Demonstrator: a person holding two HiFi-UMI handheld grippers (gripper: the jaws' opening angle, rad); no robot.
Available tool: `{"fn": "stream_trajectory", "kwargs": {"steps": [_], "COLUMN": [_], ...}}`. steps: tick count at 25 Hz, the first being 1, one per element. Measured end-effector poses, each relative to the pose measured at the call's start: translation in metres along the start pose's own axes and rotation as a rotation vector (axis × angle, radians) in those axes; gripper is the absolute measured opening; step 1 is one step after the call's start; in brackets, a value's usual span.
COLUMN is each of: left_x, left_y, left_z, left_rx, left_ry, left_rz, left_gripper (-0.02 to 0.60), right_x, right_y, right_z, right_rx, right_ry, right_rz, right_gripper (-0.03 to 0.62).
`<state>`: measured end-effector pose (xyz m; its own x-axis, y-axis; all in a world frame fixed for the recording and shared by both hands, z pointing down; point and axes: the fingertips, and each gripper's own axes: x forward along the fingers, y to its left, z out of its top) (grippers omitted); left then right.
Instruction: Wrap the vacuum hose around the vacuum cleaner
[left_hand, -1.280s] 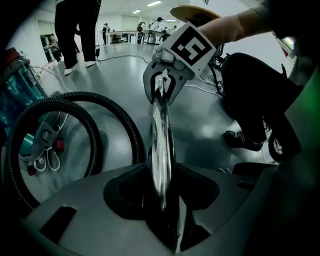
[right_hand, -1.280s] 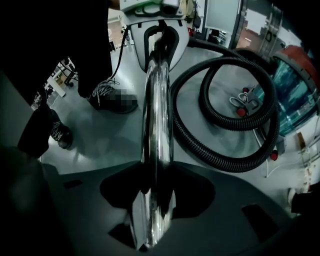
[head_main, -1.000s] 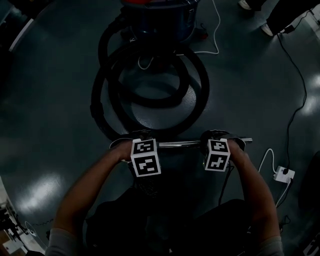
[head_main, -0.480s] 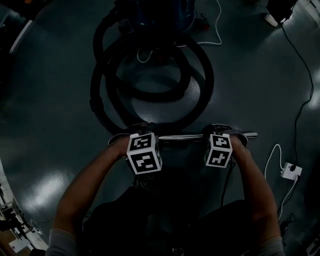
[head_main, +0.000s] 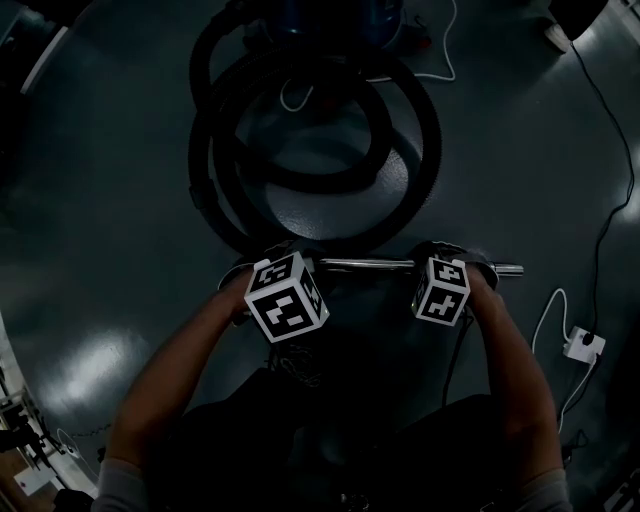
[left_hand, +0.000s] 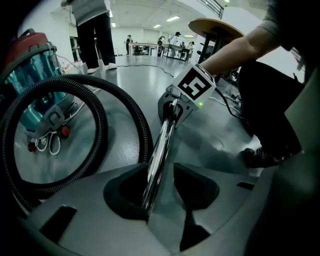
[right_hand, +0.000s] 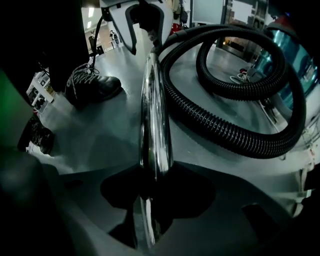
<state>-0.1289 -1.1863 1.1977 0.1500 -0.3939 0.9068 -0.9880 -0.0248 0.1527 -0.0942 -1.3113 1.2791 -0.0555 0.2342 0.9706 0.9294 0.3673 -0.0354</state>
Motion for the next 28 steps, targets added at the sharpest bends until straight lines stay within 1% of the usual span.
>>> {"fn": "stream_trajectory", "kwargs": {"steps": [3,5,7,10,14,15,16,18,19,21,22,23,24,25,27,28], "left_x": [0.002,0.003,0.003,0.001,0.001,0.001,0.0,-0.003,-0.005,-0.006,-0.008,-0.009,-0.012,-0.015,-0.025,-0.032], "left_y": [0.004,0.006,0.006,0.006,0.005,0.006,0.008,0.013,0.015,0.017,0.018,0.018,0.018,0.019,0.021,0.022], "left_z": [-0.002,-0.003,-0.004,-0.002,0.008,0.012,0.017,0.024,0.026,0.032,0.035,0.038,0.042,0.046,0.054,0.058], "left_rx": [-0.08,-0.108,-0.113,-0.102,-0.096,-0.095,-0.094,-0.093,-0.093,-0.093,-0.089,-0.082,-0.069,-0.052,-0.02,-0.017], "left_ry": [-0.031,-0.037,-0.036,-0.041,-0.071,-0.085,-0.1,-0.122,-0.132,-0.15,-0.161,-0.173,-0.186,-0.2,-0.222,-0.229], "left_rz": [0.007,0.012,0.015,0.02,0.028,0.037,0.054,0.098,0.112,0.119,0.12,0.122,0.127,0.133,0.149,0.155], "left_gripper": [0.17,0.17,0.17,0.17,0.168,0.149,0.116,0.031,0.008,0.008,0.008,0.008,0.008,0.008,0.008,0.008], "right_x": [-0.001,-0.002,-0.004,-0.015,-0.035,-0.04,-0.045,-0.054,-0.059,-0.07,-0.076,-0.082,-0.088,-0.093,-0.105,-0.112], "right_y": [-0.002,-0.004,-0.002,0.001,0.002,0.001,0.0,-0.006,-0.006,-0.003,-0.004,-0.009,-0.014,-0.02,-0.028,-0.031], "right_z": [0.0,-0.001,-0.001,0.002,0.004,0.004,0.005,0.005,0.007,0.016,0.02,0.021,0.021,0.021,0.024,0.027], "right_rx": [0.05,0.06,0.081,0.156,0.27,0.302,0.324,0.335,0.333,0.336,0.339,0.338,0.335,0.334,0.356,0.366], "right_ry": [-0.019,-0.023,-0.032,-0.081,-0.153,-0.175,-0.192,-0.205,-0.212,-0.255,-0.279,-0.292,-0.294,-0.296,-0.314,-0.323], "right_rz": [-0.015,-0.042,-0.048,-0.024,-0.019,-0.022,-0.031,-0.063,-0.063,-0.032,-0.037,-0.068,-0.111,-0.148,-0.186,-0.201], "right_gripper": [0.155,0.16,0.164,0.202,0.202,0.202,0.202,0.202,0.201,0.201,0.198,0.141,0.063,0.005,0.005,0.005]}}
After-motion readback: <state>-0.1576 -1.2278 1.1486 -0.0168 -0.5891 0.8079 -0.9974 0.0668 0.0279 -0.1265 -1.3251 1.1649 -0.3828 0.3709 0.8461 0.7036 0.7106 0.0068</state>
